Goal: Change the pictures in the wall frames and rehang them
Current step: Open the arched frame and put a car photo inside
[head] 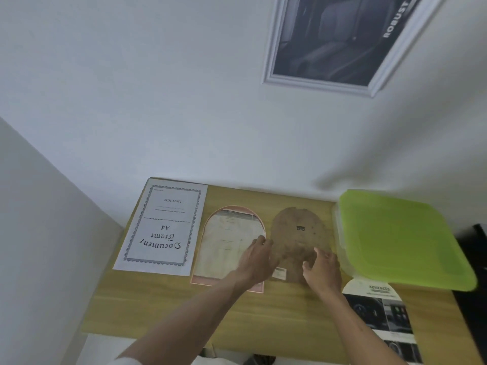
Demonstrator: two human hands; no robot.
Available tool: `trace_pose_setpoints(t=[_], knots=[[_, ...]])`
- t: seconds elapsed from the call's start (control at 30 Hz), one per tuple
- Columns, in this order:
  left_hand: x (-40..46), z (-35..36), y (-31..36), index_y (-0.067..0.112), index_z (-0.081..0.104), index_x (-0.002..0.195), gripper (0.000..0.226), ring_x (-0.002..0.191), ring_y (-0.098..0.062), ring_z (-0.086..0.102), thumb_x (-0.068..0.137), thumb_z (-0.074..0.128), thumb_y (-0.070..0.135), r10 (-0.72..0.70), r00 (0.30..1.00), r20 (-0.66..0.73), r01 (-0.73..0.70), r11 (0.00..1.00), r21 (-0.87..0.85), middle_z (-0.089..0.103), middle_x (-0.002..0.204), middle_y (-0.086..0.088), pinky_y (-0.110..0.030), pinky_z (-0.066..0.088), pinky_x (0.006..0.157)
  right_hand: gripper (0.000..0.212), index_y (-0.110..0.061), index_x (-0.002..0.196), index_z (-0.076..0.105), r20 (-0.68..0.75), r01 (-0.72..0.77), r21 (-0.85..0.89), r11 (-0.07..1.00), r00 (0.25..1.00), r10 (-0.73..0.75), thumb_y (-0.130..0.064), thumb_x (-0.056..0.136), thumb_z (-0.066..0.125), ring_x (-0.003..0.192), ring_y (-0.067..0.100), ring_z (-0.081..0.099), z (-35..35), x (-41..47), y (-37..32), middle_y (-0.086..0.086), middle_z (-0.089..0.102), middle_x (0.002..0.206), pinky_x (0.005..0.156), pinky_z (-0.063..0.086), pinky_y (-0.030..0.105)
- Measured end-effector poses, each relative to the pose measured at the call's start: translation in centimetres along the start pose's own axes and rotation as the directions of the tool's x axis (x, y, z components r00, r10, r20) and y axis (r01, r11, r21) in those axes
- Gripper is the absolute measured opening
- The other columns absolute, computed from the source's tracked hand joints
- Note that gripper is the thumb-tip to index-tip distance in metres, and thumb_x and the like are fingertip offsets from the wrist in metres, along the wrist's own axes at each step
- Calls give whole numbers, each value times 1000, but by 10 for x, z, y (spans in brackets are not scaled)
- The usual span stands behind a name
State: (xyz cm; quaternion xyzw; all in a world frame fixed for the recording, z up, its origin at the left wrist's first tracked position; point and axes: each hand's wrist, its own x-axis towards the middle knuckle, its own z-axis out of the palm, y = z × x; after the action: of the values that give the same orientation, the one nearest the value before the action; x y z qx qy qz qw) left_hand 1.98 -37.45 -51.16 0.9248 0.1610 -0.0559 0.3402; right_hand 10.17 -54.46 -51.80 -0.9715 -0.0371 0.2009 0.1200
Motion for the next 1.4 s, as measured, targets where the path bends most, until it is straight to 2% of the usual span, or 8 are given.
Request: trace_pose_setpoints(t=[0.23,0.5,0.63,0.8,0.93,1.03,1.13,1.4], knots=[[22,49,46,9,42,135,54,127,-35,35,87,53,30,-366,927,86,375,915,-149,38,138,-15,-45,38,106,74,-18,152,22,84,-57,-53,997,995,61,-38,92,60,136,36,35,2,6,26,18,32,147,106,40,45],[42,40,58,6,46,132,49,124,-34,40,85,55,16,-609,790,72,589,720,-366,40,133,-14,-43,42,101,77,-21,152,25,157,-175,236,956,978,140,-28,88,67,135,36,35,-10,18,36,16,31,148,106,39,46],[41,28,49,6,56,125,41,117,-32,47,85,53,8,-582,812,-35,533,765,-363,43,128,-12,-43,46,101,70,-15,146,36,175,-246,370,896,965,193,-27,84,68,126,37,45,-5,20,37,17,43,138,102,44,47],[36,-7,21,12,65,121,45,99,-28,62,78,60,2,-535,837,-115,444,787,-428,58,120,-10,-41,57,88,55,-15,133,55,164,-172,619,766,983,88,-19,81,74,81,16,63,-3,11,27,3,63,117,65,56,34],[16,-45,-7,17,67,119,53,80,-23,68,72,64,-8,-492,858,-144,381,800,-464,68,93,-5,-36,60,65,50,-16,125,57,99,-71,677,733,995,5,-14,79,79,88,17,63,-5,0,-4,0,64,111,69,55,31],[-4,-69,-36,22,67,117,58,70,-17,66,69,65,-9,-437,887,-147,317,809,-495,68,98,4,-37,60,60,50,-15,126,56,85,15,673,740,992,-97,-10,81,76,87,14,62,2,-11,-30,-1,63,110,60,45,17],[-23,-89,-62,27,60,131,73,70,-16,64,69,62,-11,-450,884,-124,370,837,-402,69,88,1,-23,50,53,55,-13,130,54,107,53,642,765,982,-158,-5,81,75,81,6,63,15,-23,-53,-5,64,100,61,44,13],[-54,-97,-104,14,47,144,73,70,-14,60,76,54,-13,-451,889,-79,404,855,-327,70,81,-11,-21,46,61,55,-10,129,53,95,93,554,827,980,-173,-6,79,76,82,13,63,47,-48,-74,-7,64,91,71,43,20]])
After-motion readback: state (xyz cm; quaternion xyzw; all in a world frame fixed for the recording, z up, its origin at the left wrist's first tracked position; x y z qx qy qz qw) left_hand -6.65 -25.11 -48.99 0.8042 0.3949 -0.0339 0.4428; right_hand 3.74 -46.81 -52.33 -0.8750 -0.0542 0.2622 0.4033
